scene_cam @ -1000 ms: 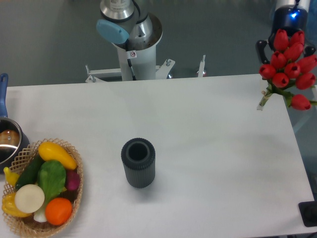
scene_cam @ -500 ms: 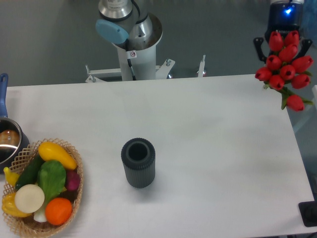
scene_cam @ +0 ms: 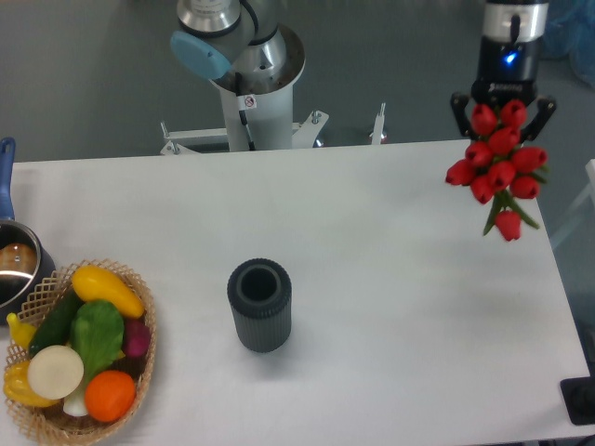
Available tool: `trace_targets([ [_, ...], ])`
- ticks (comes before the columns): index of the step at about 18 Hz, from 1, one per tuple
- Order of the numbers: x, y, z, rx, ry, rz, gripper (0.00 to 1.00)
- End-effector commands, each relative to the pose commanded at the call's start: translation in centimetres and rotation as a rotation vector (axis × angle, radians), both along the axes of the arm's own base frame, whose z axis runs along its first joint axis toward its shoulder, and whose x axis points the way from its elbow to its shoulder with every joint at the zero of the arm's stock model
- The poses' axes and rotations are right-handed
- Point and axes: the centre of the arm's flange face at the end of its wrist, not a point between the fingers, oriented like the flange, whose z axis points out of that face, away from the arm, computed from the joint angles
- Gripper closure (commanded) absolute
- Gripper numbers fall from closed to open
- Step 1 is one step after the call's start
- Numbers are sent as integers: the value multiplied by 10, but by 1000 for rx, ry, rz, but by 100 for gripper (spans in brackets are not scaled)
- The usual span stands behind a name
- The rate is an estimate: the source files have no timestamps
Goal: Place the flowers on the table
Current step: 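Carry the red tulips over the table toward the black vase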
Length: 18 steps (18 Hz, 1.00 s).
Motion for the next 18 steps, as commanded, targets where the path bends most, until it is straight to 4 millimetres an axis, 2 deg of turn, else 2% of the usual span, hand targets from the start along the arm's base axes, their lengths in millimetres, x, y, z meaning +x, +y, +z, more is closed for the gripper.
trace_targets([
  [3, 0, 34, -42, -78, -56, -55, 58],
  [4, 1, 41, -50, -98, -67, -67, 58],
  [6, -2, 40, -62, -158, -72, -63, 58],
  [8, 2, 54, -75, -216, -76, -86, 58],
  [14, 4, 67, -88, -291, -76, -107, 58],
  [18, 5, 69, -102, -308, -98, -112, 58],
])
